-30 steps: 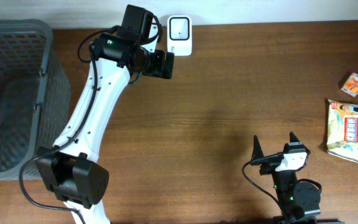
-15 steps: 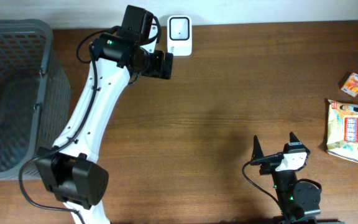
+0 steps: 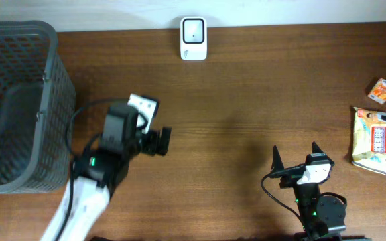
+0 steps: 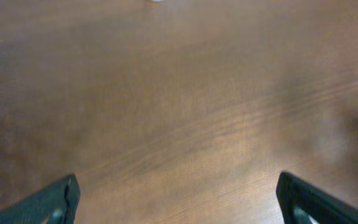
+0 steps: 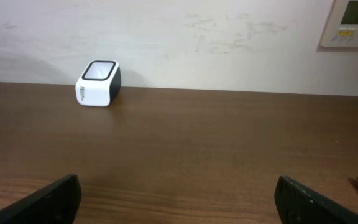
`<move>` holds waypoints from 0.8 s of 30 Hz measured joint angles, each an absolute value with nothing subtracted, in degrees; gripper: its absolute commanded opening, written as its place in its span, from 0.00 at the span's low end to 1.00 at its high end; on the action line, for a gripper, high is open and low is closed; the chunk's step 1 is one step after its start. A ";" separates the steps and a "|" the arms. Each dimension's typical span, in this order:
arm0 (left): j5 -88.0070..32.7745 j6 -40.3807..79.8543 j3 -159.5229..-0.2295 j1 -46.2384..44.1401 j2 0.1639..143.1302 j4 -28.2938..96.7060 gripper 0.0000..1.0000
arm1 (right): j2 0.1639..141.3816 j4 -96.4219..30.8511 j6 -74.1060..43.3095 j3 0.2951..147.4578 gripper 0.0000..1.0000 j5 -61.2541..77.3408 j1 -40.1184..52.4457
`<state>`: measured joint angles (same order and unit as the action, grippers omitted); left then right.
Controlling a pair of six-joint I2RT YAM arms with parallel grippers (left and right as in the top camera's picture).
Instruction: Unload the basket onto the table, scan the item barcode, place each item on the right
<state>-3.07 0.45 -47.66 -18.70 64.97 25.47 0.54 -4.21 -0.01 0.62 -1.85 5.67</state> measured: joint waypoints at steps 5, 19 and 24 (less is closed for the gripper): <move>-2.96 -0.03 -27.44 -18.65 43.75 11.70 0.99 | 0.56 -4.21 -0.05 0.62 0.99 -1.83 5.67; -2.00 -0.23 -0.69 -12.75 14.70 -4.64 0.99 | 0.58 -4.21 -0.01 0.62 0.98 -1.85 5.67; -2.26 -0.23 -0.62 -7.62 6.59 4.08 0.99 | 0.58 -4.23 -0.01 0.62 0.98 -1.83 5.67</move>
<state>-2.26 -0.23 -0.62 -7.62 6.59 4.08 0.58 -4.23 -0.01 0.62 -1.83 5.67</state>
